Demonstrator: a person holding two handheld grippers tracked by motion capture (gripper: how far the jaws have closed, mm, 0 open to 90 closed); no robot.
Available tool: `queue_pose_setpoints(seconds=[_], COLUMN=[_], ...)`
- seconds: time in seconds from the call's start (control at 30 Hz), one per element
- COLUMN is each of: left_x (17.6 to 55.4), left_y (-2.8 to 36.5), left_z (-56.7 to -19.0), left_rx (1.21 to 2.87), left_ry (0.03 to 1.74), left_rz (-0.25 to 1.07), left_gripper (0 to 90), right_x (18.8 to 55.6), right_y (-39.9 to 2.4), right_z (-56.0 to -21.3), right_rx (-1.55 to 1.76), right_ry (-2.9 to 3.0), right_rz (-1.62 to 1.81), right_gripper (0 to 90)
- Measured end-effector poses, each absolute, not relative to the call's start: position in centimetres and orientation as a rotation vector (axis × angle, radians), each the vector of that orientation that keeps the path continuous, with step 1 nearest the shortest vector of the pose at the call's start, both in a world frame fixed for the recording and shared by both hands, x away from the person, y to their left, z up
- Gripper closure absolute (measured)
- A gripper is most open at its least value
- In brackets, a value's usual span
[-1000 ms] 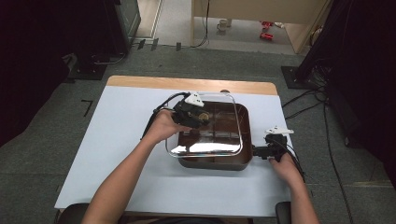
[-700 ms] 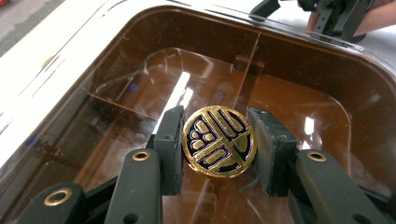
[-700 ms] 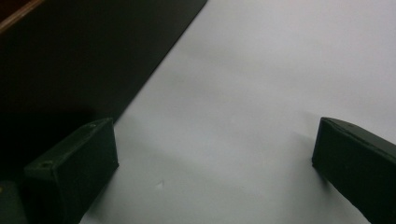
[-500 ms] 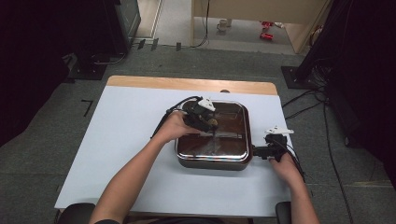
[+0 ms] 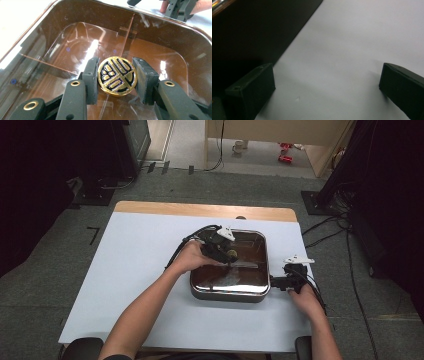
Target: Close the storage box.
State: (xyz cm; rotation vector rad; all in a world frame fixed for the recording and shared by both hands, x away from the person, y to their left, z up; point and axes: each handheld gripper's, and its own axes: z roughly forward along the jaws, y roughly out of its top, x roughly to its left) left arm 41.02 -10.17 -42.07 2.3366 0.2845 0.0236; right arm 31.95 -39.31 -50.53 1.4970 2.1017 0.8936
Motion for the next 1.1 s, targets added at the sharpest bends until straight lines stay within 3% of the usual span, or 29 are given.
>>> queue_pose_setpoints(seconds=[0.43,0.83,1.0,1.1], left_x=[41.1,41.0,40.6,40.6], left_y=[-10.2,-8.8,-7.5,-6.2], left_z=[-42.0,-40.3,-39.7,-39.4], left_rx=[2.333,2.290,2.281,2.258], left_ry=[0.311,0.378,0.430,0.495], left_rz=[0.022,0.016,0.081,0.043], left_gripper=[57.8,40.9,36.8,32.2], right_x=[32.0,31.9,31.9,31.9], right_y=[-39.3,-39.3,-39.3,-39.3], right_z=[-50.5,-50.5,-50.5,-50.5], right_rx=[1.497,1.497,1.497,1.497], right_ry=[2.102,2.102,2.101,2.101], right_rz=[0.894,0.894,0.894,0.894], right_gripper=[0.0,0.0,0.0,0.0])
